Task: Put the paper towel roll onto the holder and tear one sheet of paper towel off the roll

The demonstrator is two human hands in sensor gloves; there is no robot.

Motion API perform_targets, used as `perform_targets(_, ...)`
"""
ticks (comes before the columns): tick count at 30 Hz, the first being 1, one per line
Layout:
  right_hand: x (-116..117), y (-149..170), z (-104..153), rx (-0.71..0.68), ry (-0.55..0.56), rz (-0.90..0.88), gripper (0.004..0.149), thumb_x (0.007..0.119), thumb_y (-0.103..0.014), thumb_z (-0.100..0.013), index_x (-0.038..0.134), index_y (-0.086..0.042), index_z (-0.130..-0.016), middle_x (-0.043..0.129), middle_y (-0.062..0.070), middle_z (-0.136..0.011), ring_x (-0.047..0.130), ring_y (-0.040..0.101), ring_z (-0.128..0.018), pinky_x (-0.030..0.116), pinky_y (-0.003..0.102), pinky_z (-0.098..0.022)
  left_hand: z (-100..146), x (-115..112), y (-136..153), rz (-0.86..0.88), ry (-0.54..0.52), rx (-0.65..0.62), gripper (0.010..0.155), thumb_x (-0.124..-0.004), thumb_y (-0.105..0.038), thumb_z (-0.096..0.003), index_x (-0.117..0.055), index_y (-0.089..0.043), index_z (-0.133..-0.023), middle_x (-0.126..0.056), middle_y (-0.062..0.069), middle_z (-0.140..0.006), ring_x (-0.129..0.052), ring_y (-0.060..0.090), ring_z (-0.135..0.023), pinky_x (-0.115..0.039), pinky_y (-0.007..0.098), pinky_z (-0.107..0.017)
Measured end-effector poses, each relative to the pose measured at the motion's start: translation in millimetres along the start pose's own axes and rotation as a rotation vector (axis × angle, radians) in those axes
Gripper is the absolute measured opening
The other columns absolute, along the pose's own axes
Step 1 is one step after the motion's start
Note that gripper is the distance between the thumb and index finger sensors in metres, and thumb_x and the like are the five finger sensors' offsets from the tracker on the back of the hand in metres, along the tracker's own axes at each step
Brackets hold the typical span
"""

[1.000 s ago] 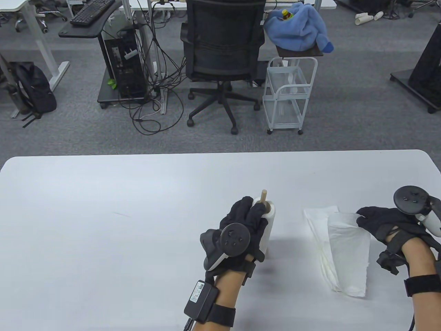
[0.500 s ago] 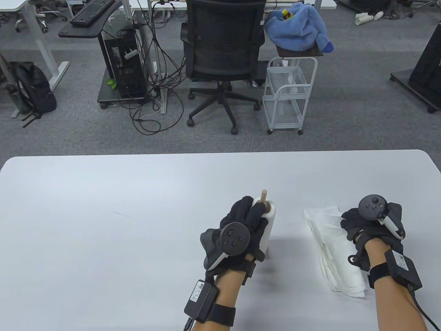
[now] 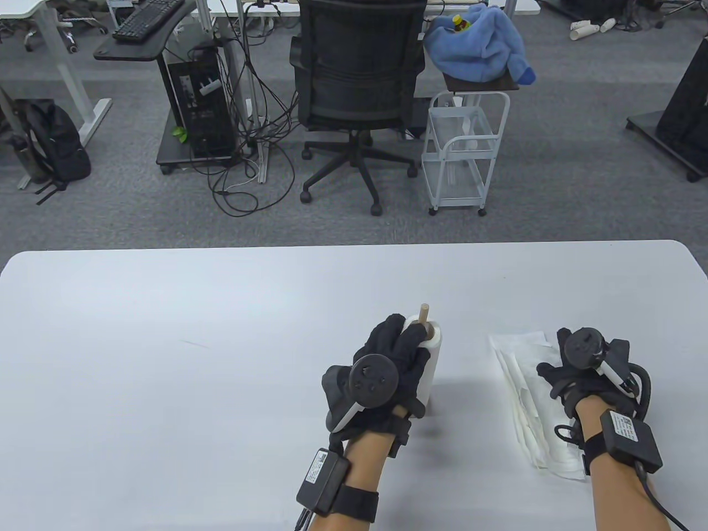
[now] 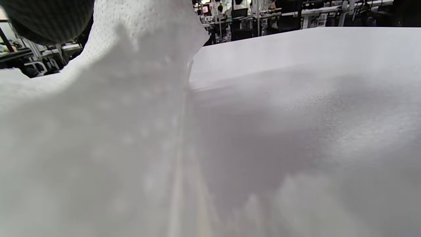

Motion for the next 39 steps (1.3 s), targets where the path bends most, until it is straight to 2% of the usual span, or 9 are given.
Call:
perform_targets(6,-28.3,-8.9,24.8,-0.037,0.021,-0.007,0.083,0.067,-0.066,-0.044,0.018,-0.040,-0.106,0.009,0.012,-0.115,0.018,0.045,-0.109,0.022,0.065,-0.075,2.9,5.5,-0.8,0.009,0.008,0.012,0.058,-0.067,-0.050,-0.0511,-0.040,-0.047,-0.102,-0.036,0.000,-0.113,-0.051,0.035,-0.106,-0.056,0.054,-0.074)
perform_targets(11,-43.1,-18.9,51.3,-0.073,0.033,-0.087,0.081,0.067,-0.064,-0.045,0.020,-0.038,-0.107,0.010,0.013,-0.115,0.019,0.045,-0.109,0.022,0.066,-0.075,14.4,28.9,-6.0,-0.005,-0.005,0.017,0.067,-0.068,-0.053,-0.0505,-0.031,-0.042,-0.105,-0.029,0.002,-0.113,-0.045,0.036,-0.107,-0.053,0.055,-0.075)
perform_targets(14,-45.0,-26.1,69.9,-0.111,0.043,-0.137,0.079,0.066,-0.062,-0.047,0.022,-0.037,-0.107,0.012,0.014,-0.115,0.020,0.046,-0.109,0.023,0.066,-0.075,33.6,50.8,-3.8,-0.048,-0.013,0.029,0.071,-0.068,-0.053,-0.0504,-0.032,-0.034,-0.108,-0.029,0.003,-0.113,-0.044,0.037,-0.107,-0.052,0.056,-0.075)
perform_targets(19,-36.6,-36.0,96.5,-0.167,0.044,-0.183,0.077,0.066,-0.060,-0.048,0.024,-0.036,-0.108,0.012,0.014,-0.115,0.020,0.045,-0.109,0.024,0.066,-0.075,74.2,80.8,13.5,-0.128,-0.038,0.064,0.072,-0.068,-0.053,-0.0504,-0.033,-0.030,-0.109,-0.030,0.004,-0.114,-0.041,0.037,-0.109,-0.050,0.058,-0.075)
perform_targets(24,-24.7,-44.7,123.9,-0.229,0.078,-0.175,0.075,0.065,-0.058,-0.050,0.025,-0.035,-0.109,0.012,0.014,-0.115,0.019,0.045,-0.109,0.024,0.066,-0.075,107.3,95.0,34.0,-0.176,-0.051,0.111,0.071,-0.068,-0.053,-0.0504,-0.035,-0.030,-0.109,-0.033,0.004,-0.114,-0.042,0.037,-0.109,-0.049,0.059,-0.075)
perform_targets(28,-13.4,-46.7,144.1,-0.247,0.089,-0.222,0.074,0.065,-0.057,-0.050,0.025,-0.034,-0.109,0.011,0.014,-0.115,0.018,0.046,-0.109,0.024,0.066,-0.075,122.9,95.2,44.4,-0.163,-0.052,0.137,0.070,-0.068,-0.053,-0.0504,-0.038,-0.029,-0.109,-0.038,0.005,-0.113,-0.048,0.037,-0.107,-0.048,0.060,-0.076)
perform_targets(33,1.8,-48.2,168.2,-0.268,0.096,-0.221,0.074,0.064,-0.058,-0.051,0.025,-0.034,-0.109,0.011,0.016,-0.115,0.019,0.047,-0.108,0.025,0.066,-0.074,137.1,81.2,52.9,-0.169,-0.028,0.157,0.070,-0.068,-0.053,-0.0504,-0.038,-0.030,-0.109,-0.038,0.004,-0.113,-0.047,0.037,-0.107,-0.044,0.063,-0.076)
perform_targets(39,18.0,-46.9,177.6,-0.286,0.127,-0.255,0.074,0.065,-0.057,-0.050,0.028,-0.033,-0.109,0.013,0.015,-0.115,0.020,0.046,-0.108,0.026,0.066,-0.074,145.1,64.3,64.5,-0.192,0.026,0.169,0.070,-0.067,-0.053,-0.0505,-0.036,-0.030,-0.108,-0.034,0.004,-0.113,-0.040,0.037,-0.108,-0.040,0.064,-0.076)
Point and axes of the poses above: the tracker on the back of each hand, its own y axis roughly to the little-finger side, its own z axis roughly from the fingertips to the wrist, x = y × z, the point moved 2 cm from there along -z, roughly from the wrist to the fingertips
